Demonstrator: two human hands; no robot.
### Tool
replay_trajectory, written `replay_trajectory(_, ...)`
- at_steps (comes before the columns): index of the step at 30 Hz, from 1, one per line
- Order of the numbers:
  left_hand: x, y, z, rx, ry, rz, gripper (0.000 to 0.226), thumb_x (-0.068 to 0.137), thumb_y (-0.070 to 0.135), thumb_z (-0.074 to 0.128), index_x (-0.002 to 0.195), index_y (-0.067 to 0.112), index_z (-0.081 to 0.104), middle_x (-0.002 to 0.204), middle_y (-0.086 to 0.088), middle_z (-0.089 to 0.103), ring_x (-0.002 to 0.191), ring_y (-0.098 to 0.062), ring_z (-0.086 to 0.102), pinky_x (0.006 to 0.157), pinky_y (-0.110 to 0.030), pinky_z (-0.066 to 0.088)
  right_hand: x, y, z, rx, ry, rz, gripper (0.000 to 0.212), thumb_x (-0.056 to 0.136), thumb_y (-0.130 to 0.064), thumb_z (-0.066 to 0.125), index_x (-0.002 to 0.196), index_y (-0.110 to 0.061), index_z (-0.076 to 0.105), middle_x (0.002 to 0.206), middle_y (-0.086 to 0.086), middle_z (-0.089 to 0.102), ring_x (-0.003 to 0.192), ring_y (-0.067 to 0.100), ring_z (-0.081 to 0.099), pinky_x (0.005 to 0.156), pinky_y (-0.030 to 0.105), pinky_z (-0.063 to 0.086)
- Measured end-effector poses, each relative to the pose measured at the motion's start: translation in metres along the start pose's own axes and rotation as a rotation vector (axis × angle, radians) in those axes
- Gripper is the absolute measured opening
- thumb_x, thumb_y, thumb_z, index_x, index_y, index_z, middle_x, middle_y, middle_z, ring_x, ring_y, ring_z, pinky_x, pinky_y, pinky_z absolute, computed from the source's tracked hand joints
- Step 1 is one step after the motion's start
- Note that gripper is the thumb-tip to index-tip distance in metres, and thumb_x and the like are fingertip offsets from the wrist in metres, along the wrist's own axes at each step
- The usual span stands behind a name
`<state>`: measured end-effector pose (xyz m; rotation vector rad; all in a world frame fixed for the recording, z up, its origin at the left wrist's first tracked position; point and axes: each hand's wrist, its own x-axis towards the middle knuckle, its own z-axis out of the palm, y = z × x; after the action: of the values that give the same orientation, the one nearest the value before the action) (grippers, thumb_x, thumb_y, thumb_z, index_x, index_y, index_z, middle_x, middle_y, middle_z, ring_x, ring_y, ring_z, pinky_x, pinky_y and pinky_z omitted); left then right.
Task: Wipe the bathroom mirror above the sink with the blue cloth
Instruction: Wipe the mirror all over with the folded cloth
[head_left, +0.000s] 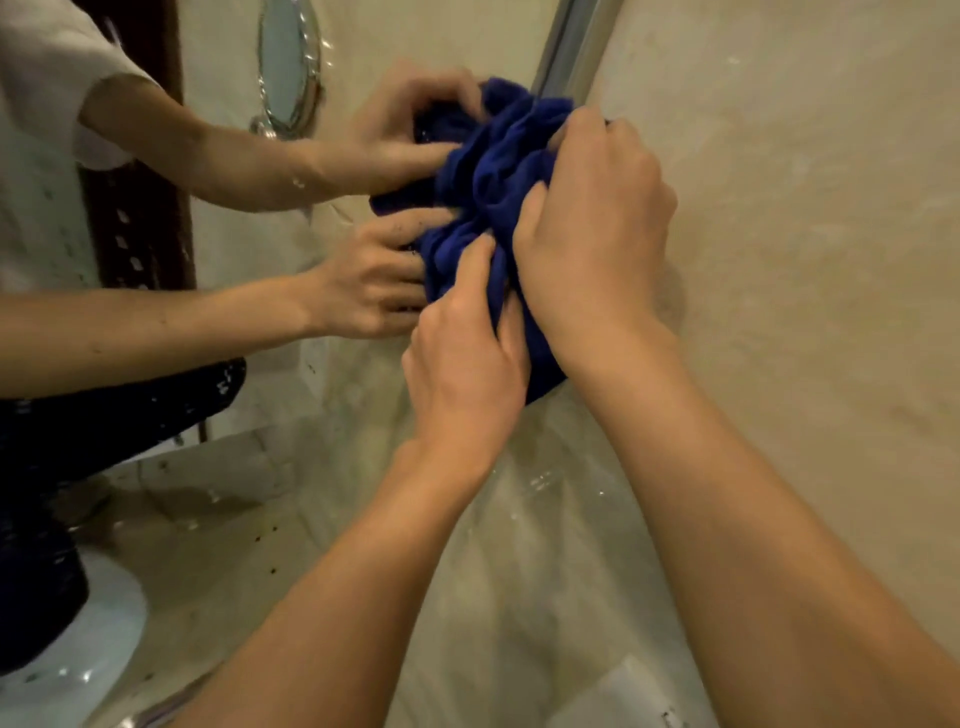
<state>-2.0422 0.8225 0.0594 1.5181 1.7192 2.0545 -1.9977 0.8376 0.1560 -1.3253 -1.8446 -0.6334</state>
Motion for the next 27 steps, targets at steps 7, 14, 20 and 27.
replay_trajectory(7,-0.045,-0.044,0.0,0.026,-0.087,-0.179,0.046,0.096,0.028,0.055,0.142,0.026,0.047,0.117,-0.003,0.069,0.103,-0.03,0.063,0.079,-0.046,0.051,-0.061,0.0,0.043,0.041,-0.011,0.051,0.021,0.094,-0.013,0.049,0.115,-0.014,0.055,0.117,0.006,0.057,0.101,0.029,0.058,0.072,0.031,0.032)
replay_trajectory(14,-0.094,-0.102,-0.014,0.215,-0.29,-0.289,0.047,0.098,0.031,0.051,0.144,0.032,0.043,0.124,0.004,0.067,0.111,-0.022,0.06,0.08,-0.034,0.044,-0.138,-0.004,0.097,0.035,-0.027,0.145,0.011,0.086,-0.009,0.062,0.096,-0.011,0.061,0.096,0.01,0.062,0.08,0.032,0.061,0.061,0.031,0.029)
replay_trajectory(20,-0.14,-0.15,-0.018,0.193,-0.41,-0.475,0.04,0.097,0.031,0.053,0.136,0.033,0.053,0.126,0.003,0.066,0.115,-0.022,0.06,0.09,-0.035,0.049,-0.198,-0.001,0.133,0.072,-0.22,0.221,0.012,0.091,-0.013,0.058,0.102,-0.013,0.062,0.102,0.009,0.062,0.087,0.032,0.062,0.066,0.037,0.044)
replay_trajectory(27,-0.164,-0.164,-0.041,0.05,-0.433,-0.607,0.043,0.096,0.018,0.057,0.14,0.021,0.053,0.139,0.001,0.057,0.131,-0.018,0.05,0.099,-0.013,0.031,-0.233,0.0,0.122,0.17,-0.457,0.301,0.031,0.095,-0.021,0.051,0.124,-0.02,0.061,0.122,0.006,0.061,0.109,0.029,0.059,0.088,0.037,0.043)
